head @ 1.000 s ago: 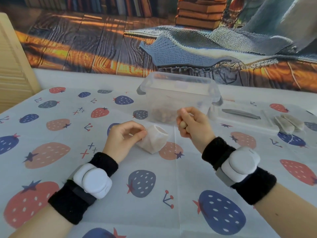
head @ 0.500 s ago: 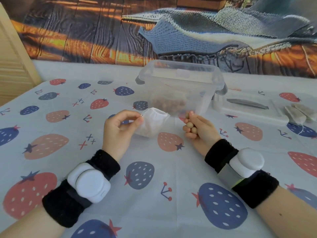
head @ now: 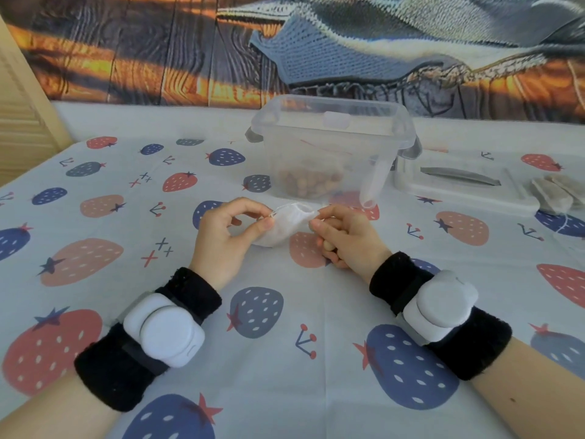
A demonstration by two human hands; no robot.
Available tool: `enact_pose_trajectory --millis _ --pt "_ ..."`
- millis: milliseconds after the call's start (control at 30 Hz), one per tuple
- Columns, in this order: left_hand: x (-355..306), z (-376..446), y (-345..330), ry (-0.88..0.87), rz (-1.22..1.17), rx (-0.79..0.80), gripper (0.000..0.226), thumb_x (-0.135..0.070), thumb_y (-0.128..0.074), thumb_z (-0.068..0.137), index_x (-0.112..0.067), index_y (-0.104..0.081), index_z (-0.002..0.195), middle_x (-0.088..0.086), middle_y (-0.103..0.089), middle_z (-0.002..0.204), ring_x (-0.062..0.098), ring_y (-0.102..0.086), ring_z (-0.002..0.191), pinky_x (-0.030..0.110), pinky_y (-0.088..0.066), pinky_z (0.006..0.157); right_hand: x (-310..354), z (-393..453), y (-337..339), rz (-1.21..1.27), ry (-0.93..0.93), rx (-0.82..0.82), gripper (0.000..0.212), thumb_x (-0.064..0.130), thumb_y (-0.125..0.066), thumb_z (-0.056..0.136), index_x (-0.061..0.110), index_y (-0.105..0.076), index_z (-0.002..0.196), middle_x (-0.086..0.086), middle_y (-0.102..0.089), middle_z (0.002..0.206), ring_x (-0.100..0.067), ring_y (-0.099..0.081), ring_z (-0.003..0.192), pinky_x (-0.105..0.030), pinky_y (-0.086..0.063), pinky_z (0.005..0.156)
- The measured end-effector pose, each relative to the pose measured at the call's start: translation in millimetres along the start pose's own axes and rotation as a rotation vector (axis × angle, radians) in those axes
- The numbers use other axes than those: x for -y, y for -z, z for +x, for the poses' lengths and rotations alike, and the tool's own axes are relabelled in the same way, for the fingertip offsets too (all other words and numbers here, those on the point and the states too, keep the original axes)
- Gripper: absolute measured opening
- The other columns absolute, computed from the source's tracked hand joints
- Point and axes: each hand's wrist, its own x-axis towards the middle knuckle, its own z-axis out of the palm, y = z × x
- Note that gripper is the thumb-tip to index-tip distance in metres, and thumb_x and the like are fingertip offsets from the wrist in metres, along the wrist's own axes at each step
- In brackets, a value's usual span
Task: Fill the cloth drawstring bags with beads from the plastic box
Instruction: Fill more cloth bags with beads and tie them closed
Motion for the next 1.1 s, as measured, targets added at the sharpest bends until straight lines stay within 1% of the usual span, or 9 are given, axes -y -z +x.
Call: enact_pose_trajectory --millis 233,367,467,600,767,833,933,1033,1100 --pt "-1 0 -1 -0.095 0.057 0.005 0.014 -0.021 -0.072 0.075 -0.033 -0.065 0.074 -0.012 -0.062 0.085 0.006 -0.049 0.075 0.013 -0.033 0.065 3 -9 -8 -0.049 0.173 0.070 0.016 0.003 -0.048 0.094 0.016 -0.050 0.085 -0.004 -0.047 0.057 -0.005 -0.034 0.033 -0.012 -0.028 0.034" --pt "-4 0 -3 -0.077 -0.009 -0.008 0.023 -0.006 -0.074 0.077 -0.028 -0.067 0.075 -0.011 -0.061 0.079 0.008 -0.053 0.067 0.020 -0.041 0.060 5 -11 -10 -0.024 0.268 0.075 0.017 0.000 -0.049 0.093 0.016 -0.052 0.087 -0.007 -0.047 0.059 -0.003 -0.035 0.035 -0.012 -0.031 0.037" --pt "-8 1 -8 -0.005 -0.136 -0.017 0.024 0.002 -0.069 0.079 -0.020 -0.066 0.073 -0.013 -0.061 0.074 0.018 -0.062 0.062 0.023 -0.049 0.053 4 -10 -11 -0.029 0.328 0.046 0.016 0.000 -0.051 0.092 0.016 -0.054 0.088 -0.005 -0.049 0.059 -0.003 -0.035 0.038 -0.014 -0.033 0.038" --pt "-8 1 -11 0.067 -0.239 0.006 0.021 0.005 -0.067 0.080 -0.014 -0.066 0.073 0.000 -0.066 0.069 0.026 -0.067 0.064 0.029 -0.057 0.064 4 -8 -9 -0.006 0.370 -0.106 0.017 0.004 -0.053 0.092 0.020 -0.055 0.087 -0.001 -0.050 0.059 -0.003 -0.037 0.039 -0.016 -0.035 0.038" --pt "-7 -1 -10 0.080 -0.250 0.066 0.021 0.002 -0.067 0.081 -0.018 -0.067 0.074 -0.006 -0.067 0.069 0.023 -0.066 0.066 0.029 -0.056 0.060 6 -8 -6 0.023 0.484 -0.256 0.012 0.003 -0.055 0.091 0.015 -0.055 0.089 0.007 -0.053 0.060 -0.002 -0.045 0.043 -0.012 -0.036 0.043" --pt "-8 -1 -9 0.075 -0.252 0.070 0.020 0.001 -0.067 0.081 -0.018 -0.067 0.074 -0.004 -0.067 0.070 0.024 -0.066 0.067 0.030 -0.055 0.057 6 -10 -6 -0.004 0.554 -0.255 0.015 0.004 -0.058 0.088 0.018 -0.056 0.089 0.014 -0.054 0.059 -0.001 -0.047 0.049 -0.011 -0.038 0.048" --pt "-8 -1 -8 0.066 -0.250 0.071 0.018 0.000 -0.067 0.082 -0.017 -0.067 0.076 -0.002 -0.065 0.069 0.023 -0.065 0.066 0.028 -0.055 0.055 4 -12 -9 -0.093 0.652 -0.220 0.020 0.006 -0.066 0.081 0.024 -0.060 0.087 0.007 -0.046 0.058 -0.002 -0.038 0.051 -0.011 -0.034 0.051" --pt "-8 -2 -8 0.069 -0.248 0.086 0.016 0.001 -0.067 0.081 -0.015 -0.067 0.077 -0.003 -0.065 0.067 0.021 -0.065 0.064 0.028 -0.054 0.055 1 -10 -10 -0.129 0.649 -0.222 0.020 0.007 -0.072 0.077 0.022 -0.065 0.087 0.015 -0.038 0.053 -0.001 -0.032 0.049 -0.008 -0.029 0.052" --pt "-8 -2 -8 0.073 -0.244 0.096 0.016 0.001 -0.067 0.081 -0.014 -0.067 0.077 -0.003 -0.065 0.067 0.021 -0.064 0.064 0.028 -0.054 0.056 -1 -8 -9 -0.139 0.632 -0.220 0.020 0.006 -0.071 0.077 0.018 -0.068 0.093 0.018 -0.041 0.052 0.000 -0.034 0.049 -0.007 -0.030 0.052"
